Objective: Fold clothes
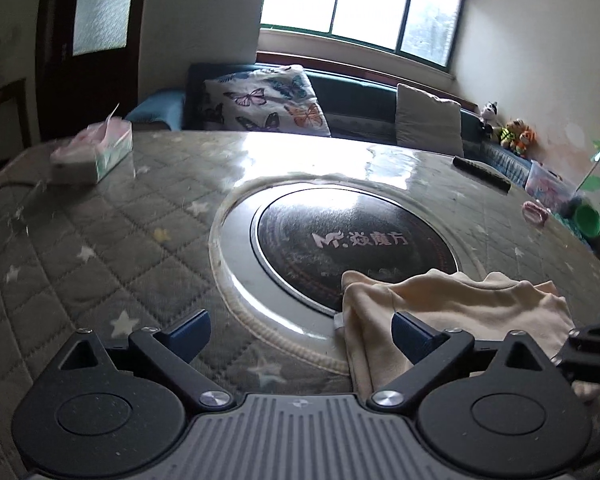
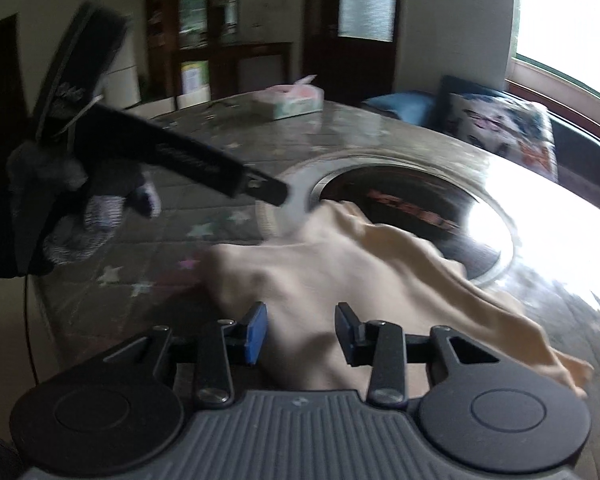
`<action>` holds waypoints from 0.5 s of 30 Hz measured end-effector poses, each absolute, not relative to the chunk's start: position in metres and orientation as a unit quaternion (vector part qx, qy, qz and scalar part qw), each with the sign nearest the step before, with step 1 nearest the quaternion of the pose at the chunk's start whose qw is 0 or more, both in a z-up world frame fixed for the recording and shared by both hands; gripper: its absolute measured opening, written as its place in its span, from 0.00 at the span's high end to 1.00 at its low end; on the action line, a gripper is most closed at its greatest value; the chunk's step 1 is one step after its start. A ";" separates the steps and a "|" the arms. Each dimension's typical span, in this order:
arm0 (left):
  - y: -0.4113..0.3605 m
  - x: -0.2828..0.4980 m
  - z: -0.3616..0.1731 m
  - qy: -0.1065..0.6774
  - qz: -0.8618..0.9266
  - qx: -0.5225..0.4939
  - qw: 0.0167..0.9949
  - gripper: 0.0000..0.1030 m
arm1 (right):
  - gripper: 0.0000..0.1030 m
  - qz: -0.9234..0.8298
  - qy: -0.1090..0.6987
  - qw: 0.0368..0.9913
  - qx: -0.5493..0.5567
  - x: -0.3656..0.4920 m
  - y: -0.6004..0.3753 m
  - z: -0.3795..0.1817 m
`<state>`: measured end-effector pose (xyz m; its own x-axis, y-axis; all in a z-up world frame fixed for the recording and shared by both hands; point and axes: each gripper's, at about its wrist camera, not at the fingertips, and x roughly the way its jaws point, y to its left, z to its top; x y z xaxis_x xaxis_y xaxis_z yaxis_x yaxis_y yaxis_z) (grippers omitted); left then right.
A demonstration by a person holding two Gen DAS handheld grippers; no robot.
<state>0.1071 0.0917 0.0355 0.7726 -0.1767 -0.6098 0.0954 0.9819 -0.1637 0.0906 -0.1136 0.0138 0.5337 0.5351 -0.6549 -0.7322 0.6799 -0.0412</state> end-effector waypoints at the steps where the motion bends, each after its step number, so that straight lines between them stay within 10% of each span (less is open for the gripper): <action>1: 0.093 0.107 0.035 0.332 -0.073 -0.068 0.938 0.06 | 0.63 0.373 0.308 0.859 -0.168 0.089 -0.107 0.014; 15: 0.103 0.116 0.027 0.370 -0.113 -0.166 0.907 0.20 | 0.72 0.395 0.262 0.838 -0.271 0.074 -0.047 0.000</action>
<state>0.1165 0.1025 0.0269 0.7006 -0.3274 -0.6339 0.0816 0.9194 -0.3847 0.0744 -0.0466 -0.0001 0.5506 0.5192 -0.6537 -0.8039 0.5407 -0.2477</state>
